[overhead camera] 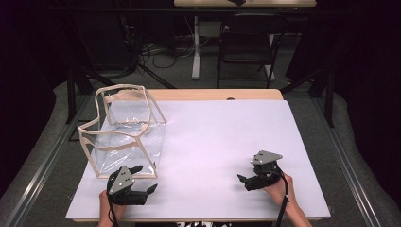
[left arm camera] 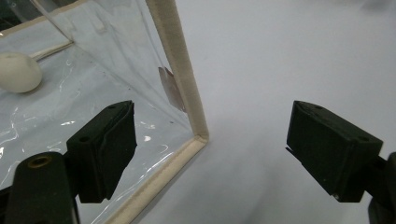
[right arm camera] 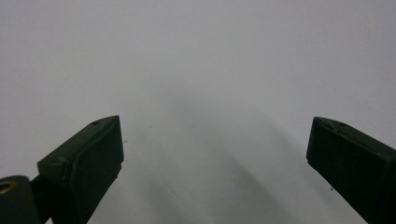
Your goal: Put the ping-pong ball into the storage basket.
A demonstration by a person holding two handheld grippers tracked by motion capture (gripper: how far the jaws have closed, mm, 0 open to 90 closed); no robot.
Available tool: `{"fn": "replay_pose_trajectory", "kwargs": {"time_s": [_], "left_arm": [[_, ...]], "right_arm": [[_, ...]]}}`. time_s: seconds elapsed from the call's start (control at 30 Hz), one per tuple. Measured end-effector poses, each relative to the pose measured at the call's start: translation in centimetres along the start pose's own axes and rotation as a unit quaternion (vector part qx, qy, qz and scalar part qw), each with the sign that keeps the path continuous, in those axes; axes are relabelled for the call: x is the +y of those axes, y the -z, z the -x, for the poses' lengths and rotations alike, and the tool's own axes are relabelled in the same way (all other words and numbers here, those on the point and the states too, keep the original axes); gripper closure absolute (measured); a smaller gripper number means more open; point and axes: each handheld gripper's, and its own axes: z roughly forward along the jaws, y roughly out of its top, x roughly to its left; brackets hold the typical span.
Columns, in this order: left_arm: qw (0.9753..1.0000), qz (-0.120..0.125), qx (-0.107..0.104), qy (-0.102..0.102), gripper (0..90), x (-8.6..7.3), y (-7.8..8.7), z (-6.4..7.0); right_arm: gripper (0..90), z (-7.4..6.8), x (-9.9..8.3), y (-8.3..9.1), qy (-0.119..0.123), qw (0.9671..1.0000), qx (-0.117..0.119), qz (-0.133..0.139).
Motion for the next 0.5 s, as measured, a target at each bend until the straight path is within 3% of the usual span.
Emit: {"fn": "replay_pose_trajectory", "kwargs": {"time_s": [0.37,0.5], "left_arm": [[1.0,-0.006,0.0,0.0,16.1,-0.07,-0.1,-0.07],[1.0,-0.007,-0.002,0.001,16.1,-0.06,-0.19,-0.03]], "right_arm": [[3.5,0.05,-0.87,0.78,-0.016,0.9997,-0.005,0.02],[3.5,0.04,-1.02,0.9,-0.009,0.9996,-0.015,0.022]]}}
